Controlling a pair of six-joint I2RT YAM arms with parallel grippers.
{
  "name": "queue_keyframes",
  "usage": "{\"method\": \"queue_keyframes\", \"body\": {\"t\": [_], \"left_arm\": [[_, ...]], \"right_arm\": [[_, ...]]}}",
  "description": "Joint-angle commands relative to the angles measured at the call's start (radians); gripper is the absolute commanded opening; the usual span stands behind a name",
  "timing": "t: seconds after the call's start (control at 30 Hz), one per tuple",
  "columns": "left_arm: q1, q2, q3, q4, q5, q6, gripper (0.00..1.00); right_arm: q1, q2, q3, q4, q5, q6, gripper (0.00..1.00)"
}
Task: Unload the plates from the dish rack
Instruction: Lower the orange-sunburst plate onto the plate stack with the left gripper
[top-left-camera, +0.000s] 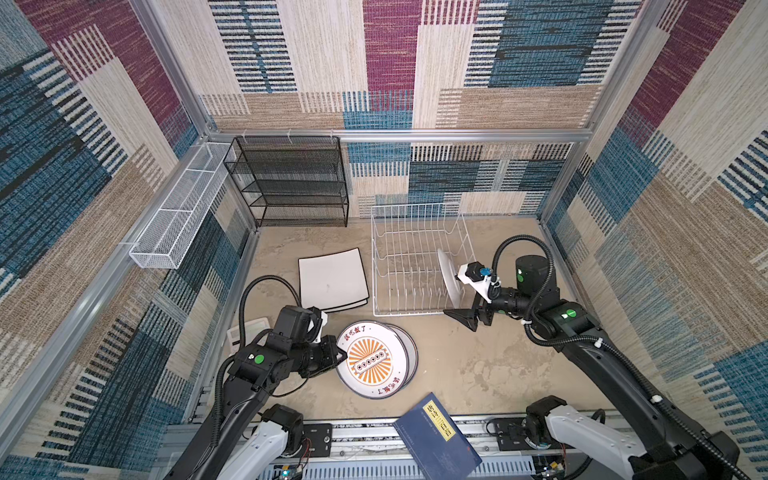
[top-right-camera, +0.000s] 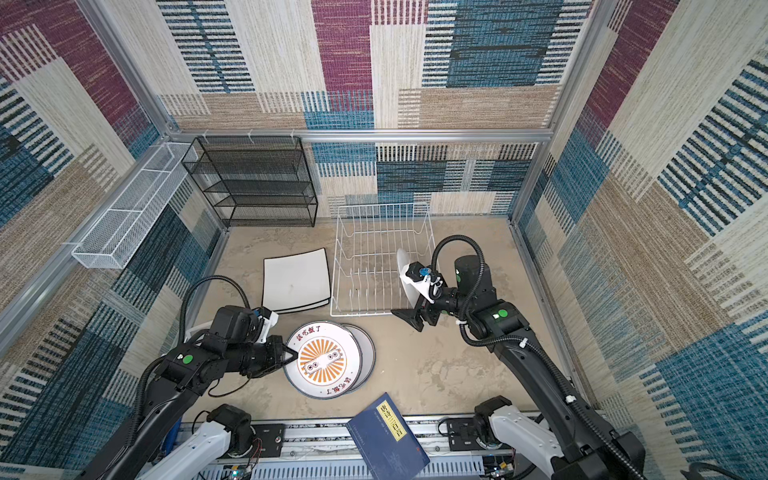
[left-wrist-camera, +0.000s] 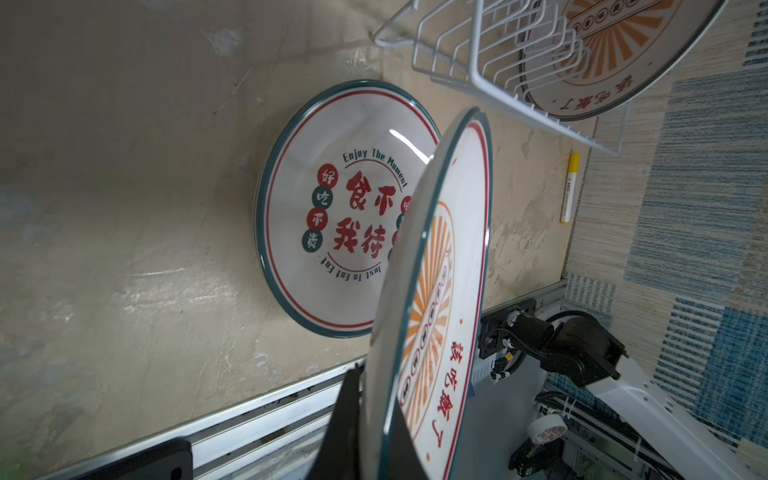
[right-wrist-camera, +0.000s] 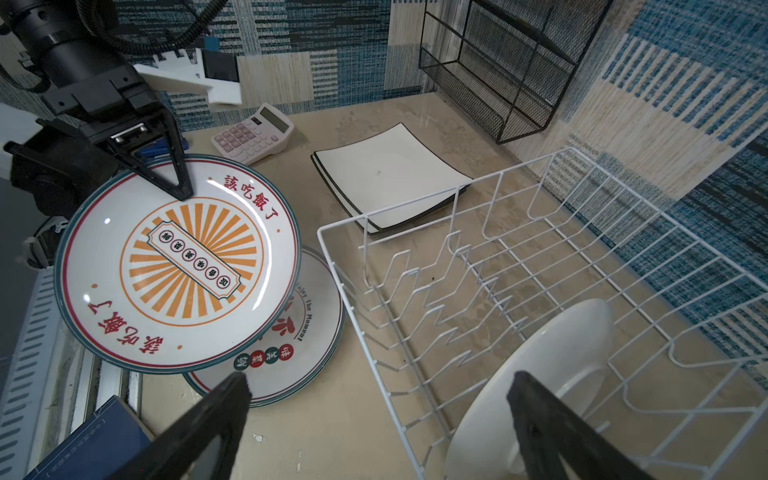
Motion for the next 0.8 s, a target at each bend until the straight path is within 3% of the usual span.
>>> {"method": "queue_keyframes", "body": {"t": [0.0, 0.47, 0.7, 0.77], "left_arm": [[0.001, 0.016, -0.036, 0.067, 0.019, 0.002, 0.00], [0.001, 0.193, -0.162, 0.362, 0.057, -0.072, 0.00], [0.000, 0.285, -0.171, 0.433, 0.073, -0.080, 0.00], [0.001, 0.296, -0.168, 0.432, 0.073, -0.075, 0.07]], "right_arm": [[0.007, 0.009, 0.004, 0.007, 0.044, -0.008, 0.99], [0.014, 0.061, 0.013, 0.045, 0.068, 0.024, 0.99], [0.014, 0.062, 0.004, 0.054, 0.070, 0.036, 0.99], [0.015, 0.063, 0.003, 0.053, 0.071, 0.036, 0.99]]}}
